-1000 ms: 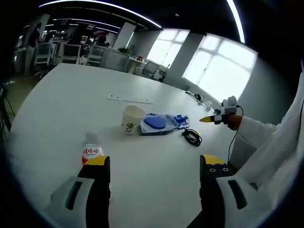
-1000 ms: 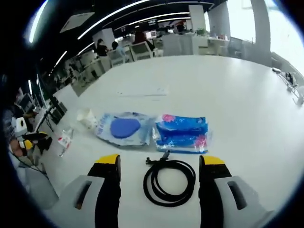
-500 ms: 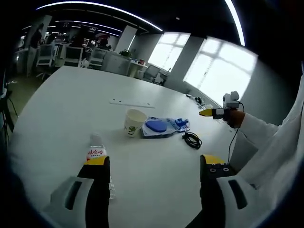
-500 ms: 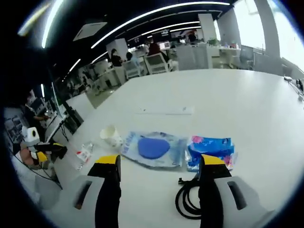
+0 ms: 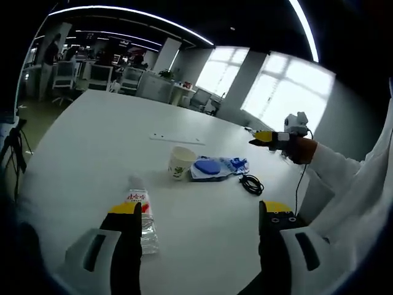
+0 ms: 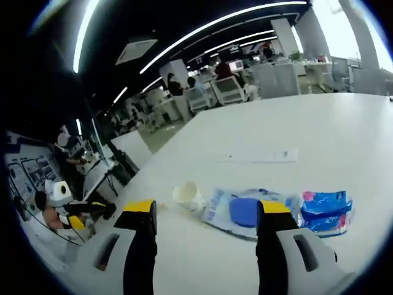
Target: Arrange the tabletop items into an orderly group along one side of the table until the central work area is clear of visible clutter.
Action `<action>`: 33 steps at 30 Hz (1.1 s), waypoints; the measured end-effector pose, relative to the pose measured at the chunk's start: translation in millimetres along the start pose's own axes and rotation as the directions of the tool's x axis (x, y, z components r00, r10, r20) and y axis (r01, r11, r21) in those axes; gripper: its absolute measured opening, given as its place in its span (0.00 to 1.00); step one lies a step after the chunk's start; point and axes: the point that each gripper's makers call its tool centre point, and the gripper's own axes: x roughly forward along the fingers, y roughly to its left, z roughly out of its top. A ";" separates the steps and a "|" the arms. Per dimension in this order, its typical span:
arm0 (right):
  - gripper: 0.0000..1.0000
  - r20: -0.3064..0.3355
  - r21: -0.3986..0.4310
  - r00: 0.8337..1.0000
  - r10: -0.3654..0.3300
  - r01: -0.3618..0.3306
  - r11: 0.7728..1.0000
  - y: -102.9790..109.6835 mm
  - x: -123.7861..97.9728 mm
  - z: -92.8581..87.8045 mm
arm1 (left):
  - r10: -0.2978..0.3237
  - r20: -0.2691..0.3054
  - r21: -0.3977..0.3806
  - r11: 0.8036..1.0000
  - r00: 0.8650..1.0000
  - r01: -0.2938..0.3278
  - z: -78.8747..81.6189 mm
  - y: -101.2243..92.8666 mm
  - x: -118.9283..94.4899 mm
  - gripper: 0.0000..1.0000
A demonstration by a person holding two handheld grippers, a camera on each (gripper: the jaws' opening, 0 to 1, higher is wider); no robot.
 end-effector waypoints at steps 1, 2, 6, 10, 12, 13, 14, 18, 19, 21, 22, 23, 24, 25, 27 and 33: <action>0.64 -0.009 -0.003 1.000 0.009 -0.009 1.000 4.7 3.0 -0.7 | 0.001 0.002 -0.001 1.000 1.000 -0.001 0.6 0.4 -1.0 0.80; 0.64 -0.009 -0.012 1.000 0.022 -0.022 1.000 12.1 7.6 0.3 | 0.004 0.004 0.001 1.000 1.000 -0.004 1.5 1.6 -2.6 0.80; 0.64 -0.016 -0.006 0.997 0.075 -0.075 0.997 33.7 19.9 1.8 | 0.011 0.011 0.000 1.000 1.000 -0.011 3.5 4.2 -7.7 0.80; 0.62 -0.014 0.001 0.993 0.121 -0.121 0.993 53.6 29.7 5.1 | 0.019 0.016 -0.001 1.000 1.000 -0.019 4.0 6.7 -12.6 0.80; 0.60 -0.002 0.009 0.989 0.149 -0.149 0.989 65.4 35.0 7.9 | 0.023 0.018 -0.005 1.000 1.000 -0.023 3.3 9.4 -15.0 0.79; 0.60 -0.007 0.017 0.987 0.163 -0.163 0.986 71.8 39.2 7.0 | 0.026 0.019 -0.005 1.000 0.999 -0.026 2.7 10.7 -16.2 0.79; 0.60 -0.011 0.024 0.984 0.176 -0.176 0.984 76.9 42.3 5.9 | 0.028 0.019 -0.006 1.000 0.999 -0.028 2.3 11.5 -17.1 0.79; 0.60 -0.024 0.032 0.974 0.225 -0.225 0.974 102.7 57.8 -2.1 | 0.036 0.023 -0.014 0.999 0.999 -0.036 0.9 14.7 -20.9 0.79; 0.60 -0.015 0.025 0.969 0.248 -0.247 0.969 112.0 62.7 -3.9 | 0.040 0.021 -0.015 0.999 0.999 -0.040 -0.3 17.2 -22.5 0.79; 0.61 -0.015 0.040 0.961 0.275 -0.274 0.961 124.3 69.4 -8.4 | 0.042 0.021 -0.019 0.999 0.999 -0.042 -1.1 19.4 -24.0 0.79; 0.60 -0.020 0.044 0.957 0.289 -0.288 0.957 130.2 72.5 -10.9 | 0.044 0.022 -0.022 0.999 0.999 -0.043 -1.3 20.3 -24.9 0.79; 0.60 -0.037 0.044 0.954 0.299 -0.297 0.954 136.3 77.7 -16.0 | 0.046 0.022 -0.022 0.999 0.999 -0.045 -1.5 21.2 -25.5 0.79; 0.60 -0.044 0.040 0.952 0.304 -0.302 0.952 140.7 81.6 -19.3 | 0.049 0.022 -0.025 0.999 0.999 -0.049 -2.0 23.6 -26.8 0.79; 0.60 -0.046 0.043 0.948 0.314 -0.312 0.949 146.8 86.0 -22.1 | 0.050 0.023 -0.029 0.998 0.998 -0.050 -2.2 24.9 -27.4 0.79; 0.59 -0.070 0.054 0.941 0.332 -0.329 0.943 155.9 93.3 -30.3 | 0.056 0.024 -0.031 0.998 0.998 -0.056 -3.1 28.4 -29.1 0.79; 0.59 -0.079 0.115 0.928 0.364 -0.355 0.928 166.9 115.5 -41.6 | 0.070 0.027 -0.049 0.996 0.997 -0.069 -5.8 38.2 -34.1 0.79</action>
